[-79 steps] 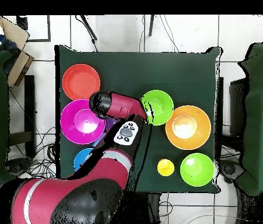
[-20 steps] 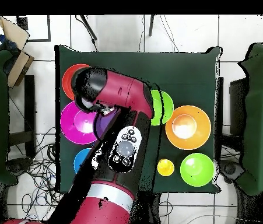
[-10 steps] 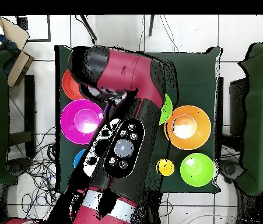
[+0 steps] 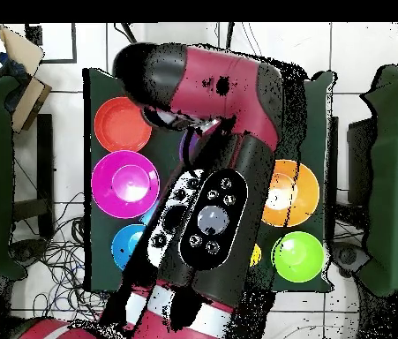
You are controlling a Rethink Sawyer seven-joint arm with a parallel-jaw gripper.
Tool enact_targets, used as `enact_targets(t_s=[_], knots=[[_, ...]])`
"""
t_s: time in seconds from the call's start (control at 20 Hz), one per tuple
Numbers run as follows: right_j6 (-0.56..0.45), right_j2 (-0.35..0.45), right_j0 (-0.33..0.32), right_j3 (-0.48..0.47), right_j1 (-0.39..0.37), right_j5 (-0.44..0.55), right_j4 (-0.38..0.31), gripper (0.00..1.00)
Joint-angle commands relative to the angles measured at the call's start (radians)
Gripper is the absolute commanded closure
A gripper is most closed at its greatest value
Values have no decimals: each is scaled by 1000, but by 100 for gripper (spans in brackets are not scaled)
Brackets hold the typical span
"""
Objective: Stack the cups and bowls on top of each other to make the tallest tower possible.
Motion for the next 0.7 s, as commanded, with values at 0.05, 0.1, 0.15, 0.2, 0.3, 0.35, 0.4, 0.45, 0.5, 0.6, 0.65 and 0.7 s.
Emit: enact_targets(t_s=[0.05, 0.1, 0.15, 0.2, 0.3, 0.35, 0.4, 0.45, 0.5, 0.6, 0.65, 0.7], knots=[[-47, 159, -65, 19, 99, -212, -44, 100], [-51, 162, -70, 11, 109, -216, -45, 100], [-54, 171, -76, 11, 115, -219, -38, 100], [-59, 175, -80, 2, 123, -218, -38, 100], [-73, 186, -87, -14, 139, -204, -36, 100], [-83, 189, -91, -27, 147, -190, -38, 100], [-93, 199, -94, -24, 149, -185, -35, 100], [-100, 204, -94, -19, 147, -176, -35, 100], [-104, 205, -93, -15, 142, -163, -37, 100], [-105, 213, -92, 5, 129, -153, -36, 100], [-103, 215, -91, 15, 125, -162, -37, 100], [-105, 224, -94, 34, 117, -172, -34, 100]])
